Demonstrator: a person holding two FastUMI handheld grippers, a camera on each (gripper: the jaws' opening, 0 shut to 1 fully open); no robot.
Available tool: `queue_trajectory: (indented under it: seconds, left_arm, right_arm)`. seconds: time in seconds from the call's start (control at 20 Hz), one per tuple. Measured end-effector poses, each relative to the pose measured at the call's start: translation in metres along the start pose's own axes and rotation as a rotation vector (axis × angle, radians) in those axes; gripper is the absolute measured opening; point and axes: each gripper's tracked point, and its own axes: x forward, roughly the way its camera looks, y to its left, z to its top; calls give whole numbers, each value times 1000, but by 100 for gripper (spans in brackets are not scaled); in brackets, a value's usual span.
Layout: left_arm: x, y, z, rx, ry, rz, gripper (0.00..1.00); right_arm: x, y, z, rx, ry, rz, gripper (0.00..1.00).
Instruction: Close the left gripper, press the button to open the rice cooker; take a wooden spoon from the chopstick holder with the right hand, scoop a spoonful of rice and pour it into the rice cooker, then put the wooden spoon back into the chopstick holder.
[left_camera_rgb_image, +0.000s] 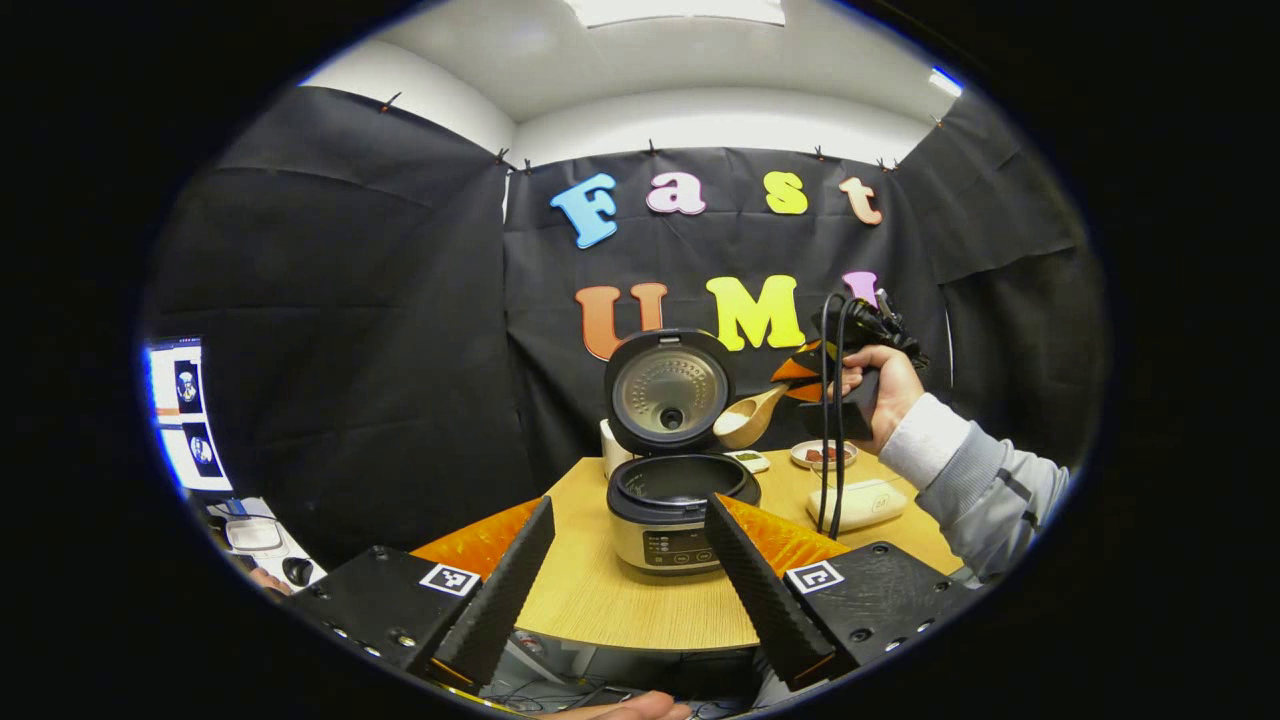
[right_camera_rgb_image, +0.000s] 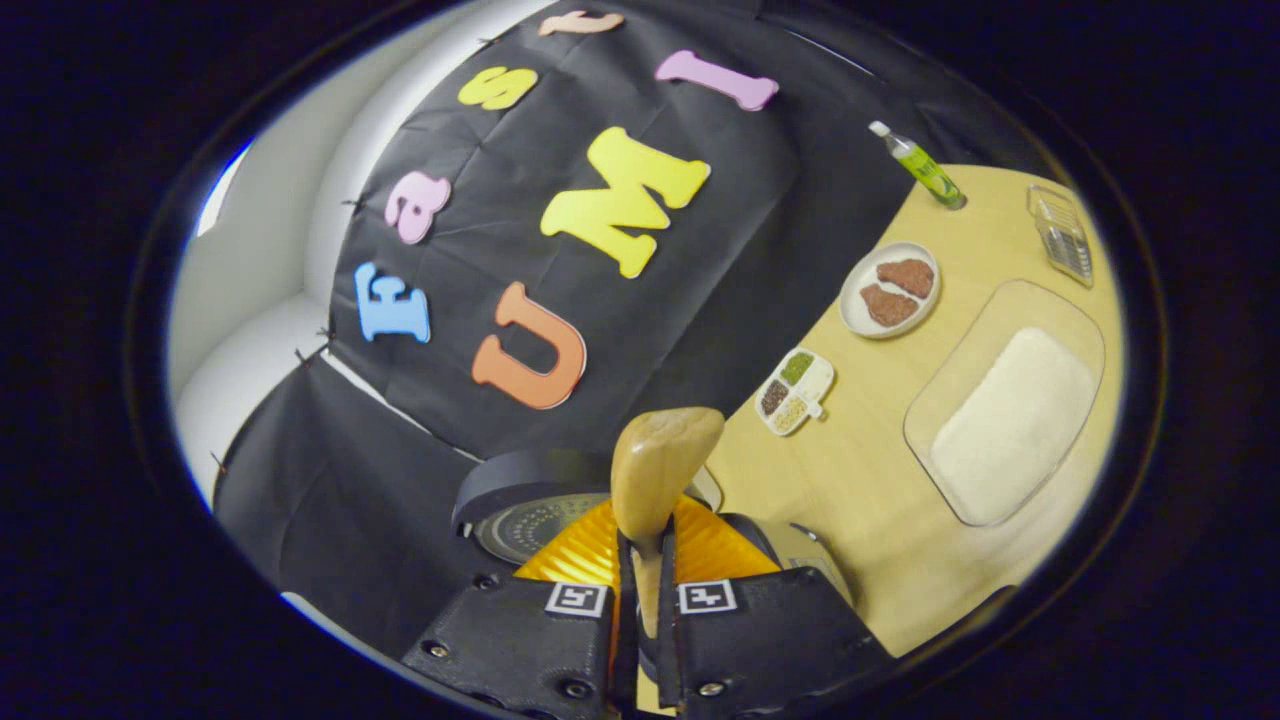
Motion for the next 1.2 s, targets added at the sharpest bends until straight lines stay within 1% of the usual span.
queue_trajectory:
  seconds: [0.15,0.3,0.45,0.5,0.65,0.85,0.95,1.05,1.2]
  left_arm:
    - [1,11,-1,-11,4,19,96]
    - [1,17,-7,-23,15,31,96]
    - [0,18,-10,-29,20,28,96]
    - [-1,20,-9,-30,19,32,96]
    - [-4,22,-10,-50,19,33,96]
    - [-5,27,-13,-78,21,38,96]
    - [-4,26,-16,-76,30,29,96]
    - [-2,30,-19,-66,40,42,96]
    - [-3,31,-19,-68,39,39,96]
  right_arm:
    - [8,14,-11,-163,-3,-12,13]
    - [12,24,-18,-257,-7,-5,13]
    - [13,35,-22,-386,-24,-6,13]
    - [12,40,-22,-436,-36,-2,13]
    - [5,55,-35,-525,-54,47,13]
    - [0,67,-46,-669,-83,61,13]
    - [0,71,-56,-735,-79,74,13]
    - [1,77,-60,-800,-90,89,13]
    - [7,79,-66,-951,-103,88,13]
